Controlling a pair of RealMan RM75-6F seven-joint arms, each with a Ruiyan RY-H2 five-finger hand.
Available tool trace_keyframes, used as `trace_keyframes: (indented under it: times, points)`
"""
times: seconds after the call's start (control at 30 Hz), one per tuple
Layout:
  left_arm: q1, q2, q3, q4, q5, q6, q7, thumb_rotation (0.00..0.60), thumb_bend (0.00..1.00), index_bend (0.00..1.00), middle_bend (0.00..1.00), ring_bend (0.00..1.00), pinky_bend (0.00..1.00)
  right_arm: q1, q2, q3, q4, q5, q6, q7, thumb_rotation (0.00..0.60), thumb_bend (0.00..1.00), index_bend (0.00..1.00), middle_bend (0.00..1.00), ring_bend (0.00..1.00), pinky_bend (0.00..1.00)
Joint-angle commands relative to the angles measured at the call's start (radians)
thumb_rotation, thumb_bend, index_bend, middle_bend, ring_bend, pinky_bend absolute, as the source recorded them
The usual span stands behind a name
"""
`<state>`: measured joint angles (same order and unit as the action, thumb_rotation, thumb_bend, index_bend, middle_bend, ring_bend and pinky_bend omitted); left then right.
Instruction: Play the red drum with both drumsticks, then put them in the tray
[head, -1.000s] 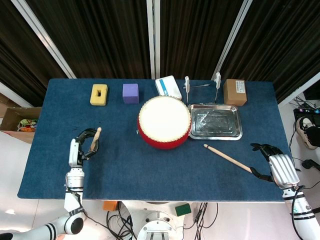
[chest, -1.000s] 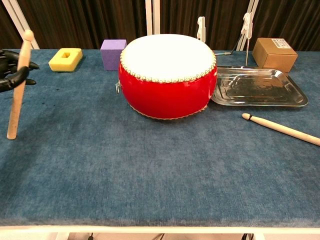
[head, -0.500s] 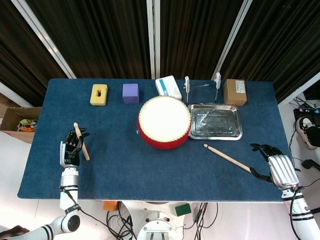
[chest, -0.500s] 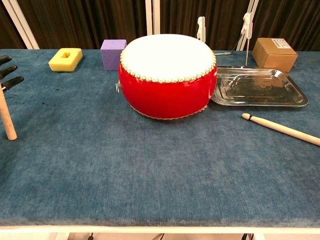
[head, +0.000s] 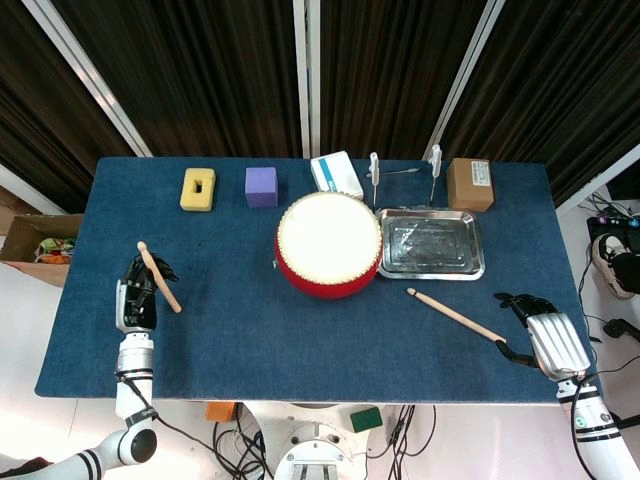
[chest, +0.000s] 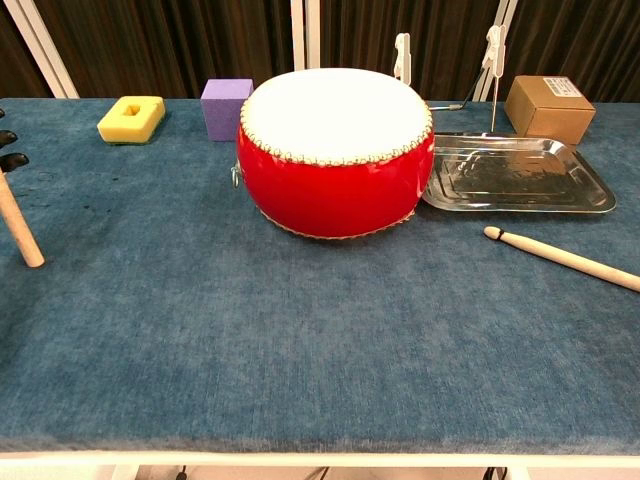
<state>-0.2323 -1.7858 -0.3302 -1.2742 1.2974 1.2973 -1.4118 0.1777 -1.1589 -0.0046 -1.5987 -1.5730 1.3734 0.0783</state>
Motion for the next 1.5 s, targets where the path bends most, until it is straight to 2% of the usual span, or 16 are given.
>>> trace_keyframes:
  times: [0.03, 0.23, 0.37, 0.6, 0.97, 1.5]
  points:
    - [0.001, -0.002, -0.002, 0.01, -0.007, -0.004, 0.011, 0.572, 0.5, 0.43, 0.54, 0.55, 0.56, -0.001, 0.0, 0.001, 0.002, 0.005, -0.001, 0.006, 0.6, 0.22, 0.25, 0.36, 0.24, 0.32]
    - [0.0, 0.011, -0.005, 0.006, -0.028, -0.037, 0.033, 0.6, 0.26, 0.47, 0.57, 0.57, 0.57, 0.001, -0.004, 0.0, 0.005, 0.005, -0.01, 0.006, 0.6, 0.22, 0.25, 0.36, 0.24, 0.32]
    - [0.002, 0.007, -0.012, 0.005, -0.036, -0.026, 0.076, 0.6, 0.2, 0.5, 0.6, 0.6, 0.6, 0.004, -0.007, 0.002, 0.004, 0.008, -0.016, 0.004, 0.6, 0.22, 0.25, 0.36, 0.24, 0.32]
    - [0.002, 0.013, -0.011, 0.005, -0.04, -0.026, 0.143, 0.6, 0.15, 0.55, 0.65, 0.63, 0.63, 0.01, -0.012, 0.003, 0.0, 0.013, -0.03, -0.014, 0.6, 0.22, 0.25, 0.36, 0.24, 0.32]
    - [-0.009, -0.007, 0.009, 0.045, -0.041, -0.028, 0.293, 0.6, 0.15, 0.65, 0.73, 0.7, 0.71, 0.011, -0.018, 0.003, -0.004, 0.019, -0.037, -0.025, 0.6, 0.22, 0.25, 0.36, 0.24, 0.32]
    - [-0.018, -0.043, 0.033, 0.104, -0.034, -0.047, 0.357, 0.6, 0.15, 0.73, 0.78, 0.75, 0.76, -0.003, -0.016, 0.0, -0.012, 0.018, -0.019, -0.019, 0.6, 0.22, 0.25, 0.36, 0.24, 0.32]
